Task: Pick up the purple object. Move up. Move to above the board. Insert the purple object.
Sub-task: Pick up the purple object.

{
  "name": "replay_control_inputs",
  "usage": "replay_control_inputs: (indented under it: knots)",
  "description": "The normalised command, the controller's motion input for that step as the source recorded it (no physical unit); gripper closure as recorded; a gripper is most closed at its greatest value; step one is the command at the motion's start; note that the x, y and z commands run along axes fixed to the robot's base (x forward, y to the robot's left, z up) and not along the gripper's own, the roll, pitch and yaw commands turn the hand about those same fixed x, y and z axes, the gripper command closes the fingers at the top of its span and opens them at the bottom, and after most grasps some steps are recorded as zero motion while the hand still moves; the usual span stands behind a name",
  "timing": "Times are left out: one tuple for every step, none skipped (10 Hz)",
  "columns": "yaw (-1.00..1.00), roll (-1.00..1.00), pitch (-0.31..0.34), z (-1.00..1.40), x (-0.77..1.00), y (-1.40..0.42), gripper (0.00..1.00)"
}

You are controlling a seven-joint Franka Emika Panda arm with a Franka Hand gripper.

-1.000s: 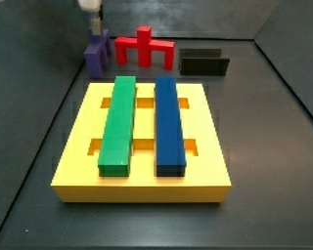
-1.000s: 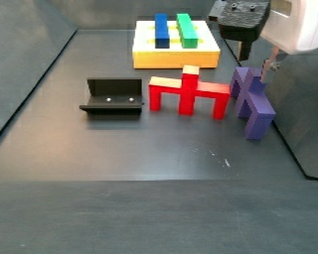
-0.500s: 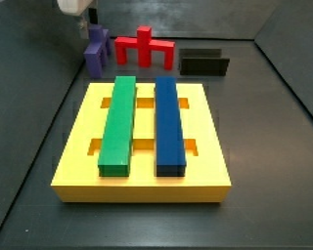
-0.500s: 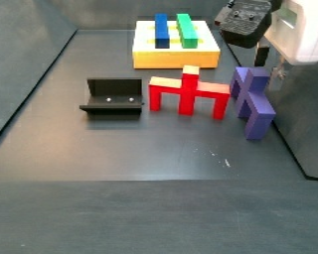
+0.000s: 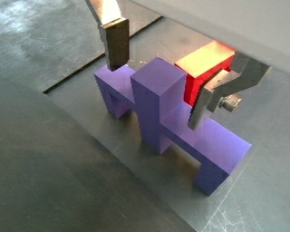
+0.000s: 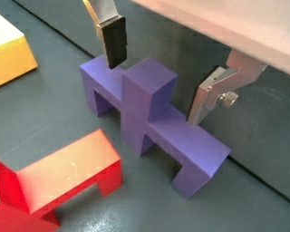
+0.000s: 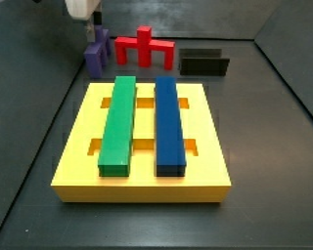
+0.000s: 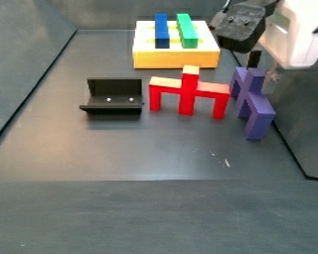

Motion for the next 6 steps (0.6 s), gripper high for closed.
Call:
replay_control_inputs:
  knots:
    - [-0.13,0.0,0.0,-0.18,0.0,0.0,0.0]
    - [-0.16,-0.02,0.0,-0.15,-0.02,0.0,0.0]
    - [-0.17,-0.05,-0.006,-0.1,0.0,0.0,0.0]
    - [-0.17,-0.07,-0.016,-0.08,0.0,0.0,0.0]
    - [-0.1,-0.08,-0.023,-0.05,0.0,0.0,0.0]
    - [0.0,-0.01,0.0,0.0,0.0,0.0,0.0]
